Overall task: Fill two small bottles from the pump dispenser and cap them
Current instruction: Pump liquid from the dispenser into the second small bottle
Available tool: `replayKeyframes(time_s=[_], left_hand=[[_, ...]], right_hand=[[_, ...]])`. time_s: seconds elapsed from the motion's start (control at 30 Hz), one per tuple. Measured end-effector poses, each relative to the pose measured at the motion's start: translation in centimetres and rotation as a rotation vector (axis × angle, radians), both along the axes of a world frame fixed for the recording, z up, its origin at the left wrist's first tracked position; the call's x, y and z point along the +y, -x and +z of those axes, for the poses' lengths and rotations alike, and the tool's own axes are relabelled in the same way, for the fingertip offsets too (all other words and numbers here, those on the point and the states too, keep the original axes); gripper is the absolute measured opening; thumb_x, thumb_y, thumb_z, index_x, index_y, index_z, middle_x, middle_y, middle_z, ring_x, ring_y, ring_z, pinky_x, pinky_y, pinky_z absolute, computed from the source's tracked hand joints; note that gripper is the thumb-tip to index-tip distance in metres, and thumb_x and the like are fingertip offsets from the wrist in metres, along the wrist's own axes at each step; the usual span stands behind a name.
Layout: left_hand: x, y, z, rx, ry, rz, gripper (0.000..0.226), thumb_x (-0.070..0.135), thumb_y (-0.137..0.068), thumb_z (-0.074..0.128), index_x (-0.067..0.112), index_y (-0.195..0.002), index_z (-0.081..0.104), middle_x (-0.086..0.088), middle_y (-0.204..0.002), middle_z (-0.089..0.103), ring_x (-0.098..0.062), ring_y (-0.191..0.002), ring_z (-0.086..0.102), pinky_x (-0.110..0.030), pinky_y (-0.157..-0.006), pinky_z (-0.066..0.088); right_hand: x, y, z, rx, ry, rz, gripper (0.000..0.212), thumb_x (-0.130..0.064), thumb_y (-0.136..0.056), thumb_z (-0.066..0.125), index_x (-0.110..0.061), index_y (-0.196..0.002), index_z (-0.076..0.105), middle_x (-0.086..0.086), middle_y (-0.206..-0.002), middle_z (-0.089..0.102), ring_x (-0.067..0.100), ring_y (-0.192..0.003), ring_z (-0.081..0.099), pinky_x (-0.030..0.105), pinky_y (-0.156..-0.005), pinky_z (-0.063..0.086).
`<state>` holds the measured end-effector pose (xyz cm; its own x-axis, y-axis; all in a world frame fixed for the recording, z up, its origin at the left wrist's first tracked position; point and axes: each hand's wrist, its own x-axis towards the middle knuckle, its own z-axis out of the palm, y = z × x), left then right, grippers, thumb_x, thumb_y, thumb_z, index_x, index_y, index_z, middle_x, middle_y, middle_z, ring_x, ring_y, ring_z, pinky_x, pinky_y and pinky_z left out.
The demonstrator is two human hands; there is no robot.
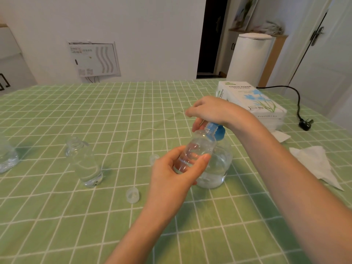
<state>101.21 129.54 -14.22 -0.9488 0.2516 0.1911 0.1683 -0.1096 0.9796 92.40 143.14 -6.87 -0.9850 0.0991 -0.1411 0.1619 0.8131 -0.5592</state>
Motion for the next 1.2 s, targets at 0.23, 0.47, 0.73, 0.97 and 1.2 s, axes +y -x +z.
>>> replayKeyframes(time_s=[0.23,0.47,0.73,0.97,1.2], left_hand=[[0.14,0.01,0.07,0.009,-0.01,0.011,0.017,0.035,-0.069,0.071,0.031,-0.085,0.069,0.016,-0.059,0.065,0.003,-0.053,0.058,-0.008,-0.045,0.042],[0.18,0.15,-0.05,0.021,-0.01,0.0,0.013,0.026,-0.075,0.071,0.027,-0.089,0.07,0.016,-0.059,0.065,0.0,-0.056,0.058,-0.01,-0.047,0.045],[0.05,0.13,-0.22,0.009,-0.009,-0.004,0.008,0.028,-0.075,0.071,0.03,-0.082,0.07,0.015,-0.057,0.064,0.001,-0.052,0.056,-0.01,-0.045,0.043],[-0.02,0.16,-0.31,0.004,-0.003,-0.002,0.01,0.029,-0.074,0.072,0.036,-0.081,0.069,0.011,-0.068,0.069,-0.005,-0.059,0.059,-0.013,-0.049,0.047],[-0.05,0.14,0.05,0.006,-0.011,-0.015,0.013,0.029,-0.076,0.071,0.032,-0.087,0.069,0.013,-0.07,0.069,-0.002,-0.061,0.06,-0.012,-0.05,0.048]], right_hand=[[-0.04,-0.02,0.61,0.069,0.009,-0.004,0.047,-0.029,-0.092,0.05,0.006,-0.124,0.053,0.024,-0.113,0.065,0.04,-0.11,0.059,0.053,-0.099,0.045],[-0.2,0.03,0.79,0.058,0.013,-0.018,0.048,-0.029,-0.092,0.049,0.003,-0.128,0.052,0.018,-0.107,0.07,0.038,-0.113,0.058,0.052,-0.101,0.044],[-0.26,-0.27,0.27,-0.004,0.074,-0.022,0.047,-0.025,-0.092,0.05,0.004,-0.13,0.049,0.006,-0.084,0.073,0.042,-0.116,0.053,0.054,-0.101,0.042],[-0.16,-0.13,0.22,0.006,0.069,-0.015,0.044,-0.025,-0.093,0.05,0.003,-0.126,0.053,0.005,-0.084,0.073,0.041,-0.113,0.057,0.052,-0.099,0.044],[-0.13,0.02,0.84,0.047,0.049,-0.037,0.036,-0.027,-0.092,0.05,-0.004,-0.118,0.058,0.001,-0.079,0.073,0.027,-0.103,0.066,0.039,-0.09,0.049]])
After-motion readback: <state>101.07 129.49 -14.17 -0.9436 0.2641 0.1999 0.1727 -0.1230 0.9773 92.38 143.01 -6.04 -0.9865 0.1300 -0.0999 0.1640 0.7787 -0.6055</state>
